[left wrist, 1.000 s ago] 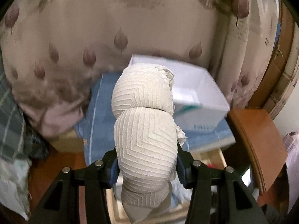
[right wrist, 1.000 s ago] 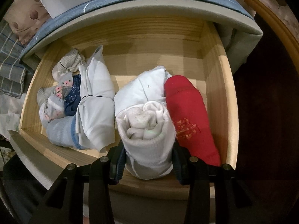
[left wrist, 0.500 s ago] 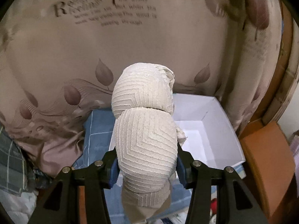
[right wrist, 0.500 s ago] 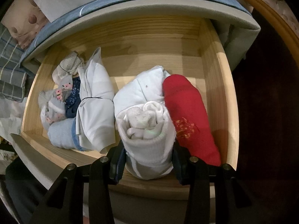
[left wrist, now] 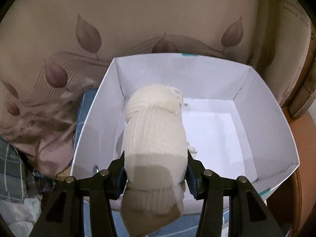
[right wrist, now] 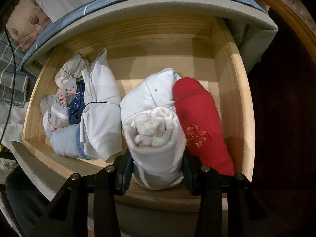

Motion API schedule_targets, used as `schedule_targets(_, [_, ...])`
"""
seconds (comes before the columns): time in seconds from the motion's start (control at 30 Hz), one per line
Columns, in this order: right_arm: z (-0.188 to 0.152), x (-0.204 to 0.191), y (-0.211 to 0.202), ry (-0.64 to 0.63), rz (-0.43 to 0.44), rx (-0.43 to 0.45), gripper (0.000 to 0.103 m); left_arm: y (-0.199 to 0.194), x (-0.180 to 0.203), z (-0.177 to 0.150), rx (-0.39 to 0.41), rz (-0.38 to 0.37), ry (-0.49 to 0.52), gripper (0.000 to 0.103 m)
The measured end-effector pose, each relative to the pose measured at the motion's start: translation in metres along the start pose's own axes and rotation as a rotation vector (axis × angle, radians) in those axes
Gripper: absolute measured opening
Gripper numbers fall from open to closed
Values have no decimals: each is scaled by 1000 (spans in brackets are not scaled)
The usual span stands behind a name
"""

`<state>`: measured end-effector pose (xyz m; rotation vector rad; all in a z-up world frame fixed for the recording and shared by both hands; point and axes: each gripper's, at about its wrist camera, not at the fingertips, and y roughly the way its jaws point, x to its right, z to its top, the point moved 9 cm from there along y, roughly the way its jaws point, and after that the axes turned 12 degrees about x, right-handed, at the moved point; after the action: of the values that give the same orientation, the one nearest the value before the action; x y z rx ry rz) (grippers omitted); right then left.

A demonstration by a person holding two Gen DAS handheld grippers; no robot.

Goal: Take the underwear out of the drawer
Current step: 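Carry the cream roll into the white shoebox and open the left gripper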

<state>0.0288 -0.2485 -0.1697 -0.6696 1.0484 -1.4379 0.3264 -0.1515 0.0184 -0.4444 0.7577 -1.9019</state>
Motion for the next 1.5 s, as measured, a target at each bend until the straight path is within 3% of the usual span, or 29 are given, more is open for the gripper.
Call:
schedule_targets(0.63, [-1, 0, 1, 2, 1, 1, 40, -27, -9, -39, -64, 34, -89, 50])
schedule_targets(1.2, [0, 0, 1, 2, 3, 4, 40, -19, -9, -35, -84, 85, -64, 57])
schedule_targets(1.5, [0, 0, 2, -1, 1, 4, 40, -39, -11, -20, -42, 50, -82, 58])
